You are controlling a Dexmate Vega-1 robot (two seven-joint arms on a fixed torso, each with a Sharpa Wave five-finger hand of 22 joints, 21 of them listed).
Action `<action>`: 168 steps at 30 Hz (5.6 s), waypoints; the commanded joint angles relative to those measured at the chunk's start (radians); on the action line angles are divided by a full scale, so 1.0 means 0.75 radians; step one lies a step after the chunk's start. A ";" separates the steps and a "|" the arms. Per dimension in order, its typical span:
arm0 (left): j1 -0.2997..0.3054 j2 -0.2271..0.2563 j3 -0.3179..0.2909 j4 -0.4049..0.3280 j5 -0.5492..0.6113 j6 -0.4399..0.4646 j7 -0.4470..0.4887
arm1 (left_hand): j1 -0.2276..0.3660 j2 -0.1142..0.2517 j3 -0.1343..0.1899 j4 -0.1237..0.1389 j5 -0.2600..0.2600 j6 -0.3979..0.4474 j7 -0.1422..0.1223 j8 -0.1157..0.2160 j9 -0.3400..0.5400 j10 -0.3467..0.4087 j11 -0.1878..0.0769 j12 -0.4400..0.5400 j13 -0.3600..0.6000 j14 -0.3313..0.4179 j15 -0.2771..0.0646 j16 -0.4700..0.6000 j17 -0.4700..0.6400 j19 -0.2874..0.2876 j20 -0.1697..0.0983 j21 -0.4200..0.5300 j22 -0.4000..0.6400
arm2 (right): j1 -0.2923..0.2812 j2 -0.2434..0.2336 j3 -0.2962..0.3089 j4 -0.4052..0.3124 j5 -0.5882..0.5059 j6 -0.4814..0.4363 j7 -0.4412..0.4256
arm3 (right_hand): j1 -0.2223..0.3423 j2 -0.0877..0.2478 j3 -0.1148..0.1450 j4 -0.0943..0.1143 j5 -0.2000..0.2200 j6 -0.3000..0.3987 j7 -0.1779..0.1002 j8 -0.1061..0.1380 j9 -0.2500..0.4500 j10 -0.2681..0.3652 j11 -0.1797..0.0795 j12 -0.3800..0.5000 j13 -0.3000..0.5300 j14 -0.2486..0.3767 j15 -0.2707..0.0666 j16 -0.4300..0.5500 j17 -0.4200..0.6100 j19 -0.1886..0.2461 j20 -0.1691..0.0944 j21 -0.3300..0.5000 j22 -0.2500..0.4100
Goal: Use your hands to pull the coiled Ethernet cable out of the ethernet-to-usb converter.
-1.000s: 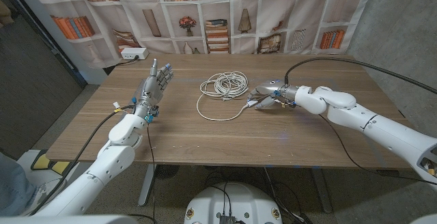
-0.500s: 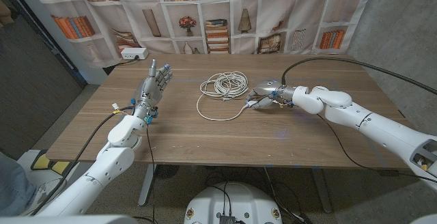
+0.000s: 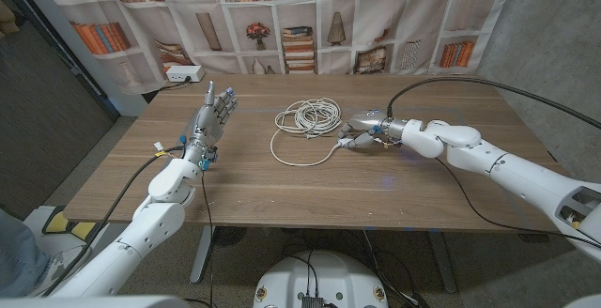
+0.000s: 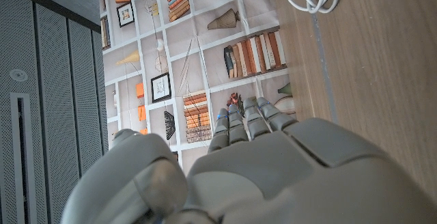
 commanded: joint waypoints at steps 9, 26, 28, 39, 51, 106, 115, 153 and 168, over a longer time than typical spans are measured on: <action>-0.022 0.000 0.009 -0.003 0.000 0.020 -0.010 | 0.007 0.007 -0.016 0.000 0.008 0.014 -0.003 -0.002 0.003 0.013 -0.007 -0.001 0.004 0.008 0.002 -0.001 0.004 -0.004 0.011 -0.005 0.004 | 0.026 0.043 -0.047 0.134 0.073 0.036 -0.046 | 0.115 0.069 0.055 -0.017 -0.063 0.260 0.001 0.098 0.019 0.377 0.010 0.068 0.040 0.315 -0.226 0.007 0.015 0.043 -0.076 -0.020 0.008; -0.062 -0.019 0.029 0.046 -0.026 0.027 -0.062 | 0.006 0.008 -0.020 0.001 0.008 0.017 -0.003 -0.004 0.003 0.017 -0.006 -0.003 0.004 0.008 -0.001 -0.002 0.004 -0.008 0.012 -0.007 0.004 | -0.134 -0.038 0.093 -0.123 0.249 -0.150 0.021 | 0.171 0.056 0.057 -0.027 -0.093 0.288 0.008 0.107 0.015 0.419 0.017 0.102 0.080 0.430 -0.238 0.029 0.037 0.042 -0.107 -0.024 0.013; -0.069 -0.019 0.033 0.051 -0.024 0.029 -0.066 | 0.006 0.008 -0.021 0.001 0.008 0.017 -0.003 -0.004 0.003 0.016 -0.008 -0.003 0.004 0.008 -0.002 -0.002 0.004 -0.008 0.012 -0.007 0.004 | -0.165 -0.049 0.120 -0.166 0.276 -0.179 0.017 | 0.175 0.059 0.056 -0.026 -0.095 0.287 0.008 0.106 0.015 0.417 0.017 0.103 0.084 0.432 -0.237 0.026 0.036 0.036 -0.113 -0.026 0.013; -0.108 -0.004 0.054 0.063 0.016 0.032 -0.081 | 0.032 0.012 -0.016 -0.012 0.009 0.022 -0.011 -0.004 0.004 0.031 -0.022 -0.002 0.004 0.030 -0.017 0.003 0.003 0.000 0.009 -0.005 0.003 | -0.290 -0.087 0.228 -0.340 0.406 -0.284 0.034 | 0.185 0.075 0.053 -0.016 -0.104 0.273 0.010 0.097 0.015 0.414 0.016 0.109 0.100 0.422 -0.236 0.007 0.029 0.017 -0.128 -0.031 0.015; -0.096 0.032 0.054 0.010 0.064 0.073 -0.012 | 0.068 0.018 -0.007 -0.030 0.006 0.044 -0.009 0.003 0.004 0.050 -0.024 0.001 0.004 0.051 -0.016 0.006 0.001 0.014 0.007 -0.001 0.002 | -0.287 -0.078 0.259 -0.426 0.535 -0.369 0.196 | 0.193 0.082 0.049 -0.015 -0.111 0.267 0.010 0.094 0.017 0.413 0.017 0.113 0.111 0.420 -0.239 0.002 0.029 0.013 -0.123 -0.031 0.016; -0.065 0.323 0.117 -0.452 1.016 0.398 0.566 | 0.693 0.029 0.148 -0.331 -0.037 0.550 -0.138 0.080 0.009 0.596 -0.202 0.009 0.006 0.541 -0.153 0.003 -0.002 0.393 -0.029 0.062 0.009 | -0.213 -0.106 0.273 -0.646 0.399 -0.535 0.392 | 0.175 0.067 0.008 0.010 -0.124 0.305 0.005 0.061 0.001 0.415 0.018 0.067 0.045 0.408 -0.226 -0.028 0.004 -0.015 -0.102 -0.037 0.009; -0.065 0.300 0.111 -0.420 0.960 0.336 0.491 | 0.705 0.044 0.155 -0.316 -0.044 0.608 -0.142 0.093 0.009 0.642 -0.202 0.009 0.007 0.574 -0.158 0.010 0.000 0.410 -0.026 0.062 0.009 | -0.203 -0.092 0.264 -0.654 0.382 -0.540 0.376 | 0.178 0.069 0.007 0.010 -0.122 0.305 0.005 0.056 0.001 0.418 0.018 0.068 0.046 0.409 -0.228 -0.028 0.004 -0.015 -0.099 -0.037 0.009; -0.123 0.137 0.451 -0.390 2.329 0.726 1.453 | 0.737 -0.034 0.118 -0.287 -0.001 0.576 -0.344 0.050 0.019 0.343 -0.286 -0.058 0.023 0.212 -0.228 -0.037 0.002 0.147 0.051 -0.031 0.006 | -0.184 -0.048 0.319 -0.684 0.712 -0.797 0.437 | 0.182 0.077 -0.001 0.015 -0.120 0.309 0.006 0.035 0.004 0.420 0.018 0.069 0.057 0.417 -0.227 -0.027 0.004 -0.016 -0.111 -0.035 0.007; -0.217 0.124 0.607 -0.399 2.561 0.920 1.391 | 0.734 -0.053 0.101 -0.280 0.025 0.530 -0.393 0.028 0.017 0.445 -0.334 -0.009 0.018 0.299 -0.288 0.007 -0.003 0.115 0.016 -0.022 0.001 | -0.174 -0.057 0.360 -0.660 1.013 -0.843 0.467 | 0.183 0.078 -0.004 0.016 -0.119 0.308 0.006 0.028 0.006 0.421 0.019 0.069 0.059 0.423 -0.229 -0.027 0.003 -0.008 -0.114 -0.032 0.008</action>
